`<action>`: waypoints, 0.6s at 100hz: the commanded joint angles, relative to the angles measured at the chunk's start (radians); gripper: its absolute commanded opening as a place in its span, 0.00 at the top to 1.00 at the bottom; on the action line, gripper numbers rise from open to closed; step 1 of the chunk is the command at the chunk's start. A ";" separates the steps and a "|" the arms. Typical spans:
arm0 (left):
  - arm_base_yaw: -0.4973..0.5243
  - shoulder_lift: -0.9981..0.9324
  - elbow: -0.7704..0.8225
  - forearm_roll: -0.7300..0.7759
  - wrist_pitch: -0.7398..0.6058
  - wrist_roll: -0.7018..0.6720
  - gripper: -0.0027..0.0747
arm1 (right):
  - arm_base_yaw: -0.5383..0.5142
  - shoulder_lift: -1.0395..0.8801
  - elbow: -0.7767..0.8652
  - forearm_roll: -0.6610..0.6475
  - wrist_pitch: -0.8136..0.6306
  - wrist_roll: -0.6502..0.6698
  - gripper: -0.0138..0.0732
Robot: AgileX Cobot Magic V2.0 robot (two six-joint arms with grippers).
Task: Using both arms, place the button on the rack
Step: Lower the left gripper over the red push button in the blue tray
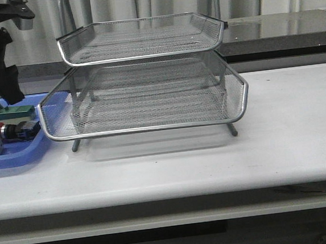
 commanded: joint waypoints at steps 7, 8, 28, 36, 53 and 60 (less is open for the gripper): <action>-0.004 -0.003 -0.067 0.002 -0.020 0.013 0.16 | 0.001 0.006 -0.033 -0.008 -0.057 0.001 0.92; -0.004 -0.001 -0.067 0.002 -0.020 0.012 0.16 | 0.001 0.006 -0.033 -0.008 -0.057 0.001 0.92; -0.004 0.042 -0.069 0.016 -0.033 0.017 0.16 | 0.001 0.006 -0.033 -0.008 -0.057 0.001 0.92; -0.004 0.054 -0.069 0.021 -0.046 0.017 0.16 | 0.001 0.006 -0.033 -0.008 -0.057 0.001 0.92; -0.004 0.061 -0.069 0.034 -0.076 0.017 0.16 | 0.001 0.006 -0.033 -0.008 -0.057 0.001 0.92; -0.004 0.061 -0.069 0.039 -0.090 0.017 0.16 | 0.001 0.006 -0.033 -0.008 -0.057 0.001 0.92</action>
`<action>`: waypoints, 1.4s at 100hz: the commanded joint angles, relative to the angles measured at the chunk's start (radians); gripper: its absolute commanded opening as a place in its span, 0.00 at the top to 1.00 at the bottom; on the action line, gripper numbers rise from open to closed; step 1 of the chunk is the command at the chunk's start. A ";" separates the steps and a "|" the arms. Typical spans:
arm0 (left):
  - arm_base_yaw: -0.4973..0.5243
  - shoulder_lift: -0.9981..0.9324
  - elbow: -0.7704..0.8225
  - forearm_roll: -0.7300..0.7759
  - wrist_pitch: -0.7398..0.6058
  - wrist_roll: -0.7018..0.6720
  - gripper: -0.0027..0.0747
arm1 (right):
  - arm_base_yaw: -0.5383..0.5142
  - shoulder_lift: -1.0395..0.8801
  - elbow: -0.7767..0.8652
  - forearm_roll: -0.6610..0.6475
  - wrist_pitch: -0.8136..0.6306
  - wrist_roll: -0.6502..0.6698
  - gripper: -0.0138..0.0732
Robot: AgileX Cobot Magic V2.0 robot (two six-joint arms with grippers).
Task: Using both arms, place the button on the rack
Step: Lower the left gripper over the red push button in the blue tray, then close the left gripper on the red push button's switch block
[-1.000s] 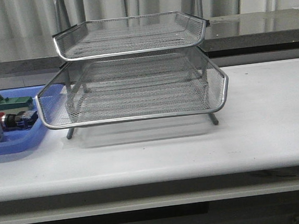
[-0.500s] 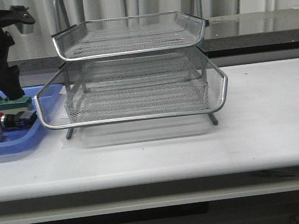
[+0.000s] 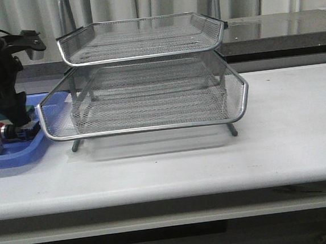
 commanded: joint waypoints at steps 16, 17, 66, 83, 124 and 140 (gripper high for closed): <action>-0.004 -0.059 -0.032 0.006 -0.060 -0.002 0.16 | 0.001 0.006 -0.033 -0.008 -0.057 0.001 0.92; -0.004 -0.059 -0.032 0.006 -0.060 -0.002 0.16 | 0.001 0.006 -0.033 -0.008 -0.057 0.001 0.92; -0.004 -0.057 -0.032 0.006 -0.064 -0.002 0.17 | 0.001 0.006 -0.033 -0.008 -0.057 0.001 0.92; -0.004 -0.057 -0.032 0.000 -0.072 -0.002 0.17 | 0.001 0.006 -0.033 -0.008 -0.057 0.001 0.92; -0.004 -0.026 -0.032 -0.002 -0.056 -0.009 0.17 | 0.001 0.006 -0.033 -0.008 -0.057 0.001 0.92; -0.004 -0.010 -0.032 -0.002 -0.066 -0.011 0.17 | 0.001 0.006 -0.033 -0.008 -0.057 0.001 0.92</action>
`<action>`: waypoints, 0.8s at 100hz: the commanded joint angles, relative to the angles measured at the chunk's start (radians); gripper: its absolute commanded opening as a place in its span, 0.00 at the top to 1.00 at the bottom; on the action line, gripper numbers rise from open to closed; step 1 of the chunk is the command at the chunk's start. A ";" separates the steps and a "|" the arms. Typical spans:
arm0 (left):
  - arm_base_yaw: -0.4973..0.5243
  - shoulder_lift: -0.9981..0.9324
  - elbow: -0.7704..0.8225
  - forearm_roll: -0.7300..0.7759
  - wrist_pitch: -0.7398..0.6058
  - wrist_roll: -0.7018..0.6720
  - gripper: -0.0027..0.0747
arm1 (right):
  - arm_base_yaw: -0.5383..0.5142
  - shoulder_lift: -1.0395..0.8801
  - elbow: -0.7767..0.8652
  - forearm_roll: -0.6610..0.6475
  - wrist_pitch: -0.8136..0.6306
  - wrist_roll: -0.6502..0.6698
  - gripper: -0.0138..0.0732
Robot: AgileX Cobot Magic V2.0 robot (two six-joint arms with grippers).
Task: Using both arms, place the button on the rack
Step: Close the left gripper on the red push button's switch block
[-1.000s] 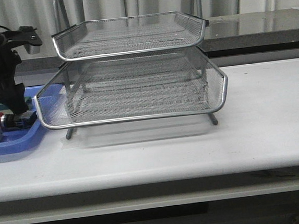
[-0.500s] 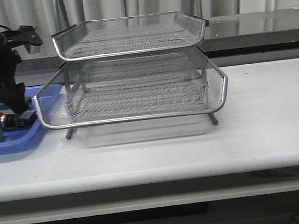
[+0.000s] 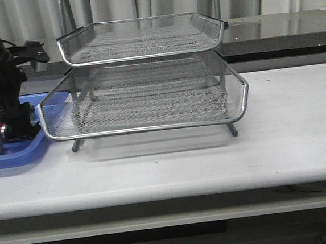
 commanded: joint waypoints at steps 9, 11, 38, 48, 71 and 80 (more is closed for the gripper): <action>-0.004 -0.050 -0.030 -0.007 -0.041 -0.011 0.17 | 0.001 0.006 -0.033 -0.008 -0.057 0.001 0.92; -0.004 -0.049 -0.030 -0.007 -0.044 -0.011 0.17 | 0.001 0.006 -0.033 -0.008 -0.057 0.001 0.92; -0.004 -0.027 -0.030 -0.006 -0.074 -0.011 0.17 | 0.001 0.006 -0.033 -0.008 -0.057 0.001 0.92; -0.004 -0.023 -0.030 -0.006 -0.081 -0.011 0.17 | 0.001 0.006 -0.033 -0.008 -0.057 0.001 0.92; -0.004 -0.019 -0.030 -0.006 -0.094 -0.011 0.17 | 0.001 0.006 -0.033 -0.008 -0.057 0.001 0.92; -0.004 -0.004 -0.030 -0.006 -0.090 -0.011 0.17 | 0.001 0.006 -0.033 -0.008 -0.057 0.001 0.92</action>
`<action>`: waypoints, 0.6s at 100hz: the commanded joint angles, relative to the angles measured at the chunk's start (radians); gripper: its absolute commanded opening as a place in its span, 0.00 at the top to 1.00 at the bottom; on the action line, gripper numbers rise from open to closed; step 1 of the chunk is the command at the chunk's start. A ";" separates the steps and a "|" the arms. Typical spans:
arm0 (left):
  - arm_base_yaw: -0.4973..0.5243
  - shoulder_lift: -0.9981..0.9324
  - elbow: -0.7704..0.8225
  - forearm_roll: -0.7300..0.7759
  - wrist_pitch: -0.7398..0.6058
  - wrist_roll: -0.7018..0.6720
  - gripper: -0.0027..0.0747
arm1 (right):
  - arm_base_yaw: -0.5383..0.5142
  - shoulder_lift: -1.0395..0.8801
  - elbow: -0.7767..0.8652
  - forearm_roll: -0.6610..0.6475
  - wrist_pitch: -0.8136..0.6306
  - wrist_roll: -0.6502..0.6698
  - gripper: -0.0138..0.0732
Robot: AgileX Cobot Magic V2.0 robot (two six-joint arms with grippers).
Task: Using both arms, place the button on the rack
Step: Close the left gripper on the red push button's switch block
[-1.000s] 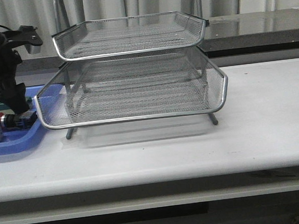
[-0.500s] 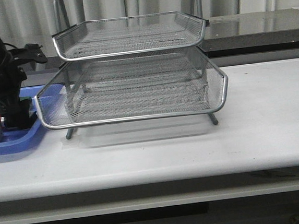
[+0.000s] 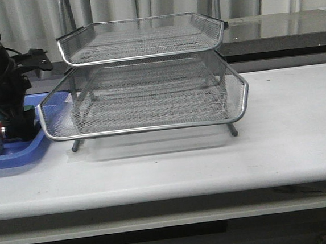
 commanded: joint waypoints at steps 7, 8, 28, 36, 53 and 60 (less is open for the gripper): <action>-0.004 -0.028 -0.030 -0.008 -0.023 -0.013 0.17 | 0.001 0.006 -0.033 -0.008 -0.057 0.001 0.92; -0.004 -0.028 -0.030 -0.008 -0.022 -0.013 0.17 | 0.001 0.006 -0.033 -0.008 -0.057 0.001 0.92; -0.004 -0.012 -0.030 -0.010 -0.010 -0.013 0.17 | 0.001 0.006 -0.033 -0.008 -0.057 0.001 0.92; -0.004 -0.012 -0.030 -0.010 -0.010 -0.013 0.21 | 0.001 0.006 -0.033 -0.008 -0.057 0.001 0.92; -0.004 -0.012 -0.030 -0.010 -0.010 -0.013 0.51 | 0.001 0.006 -0.033 -0.008 -0.057 0.001 0.92; -0.004 -0.012 -0.030 -0.008 -0.010 -0.013 0.65 | 0.001 0.006 -0.033 -0.008 -0.057 0.001 0.92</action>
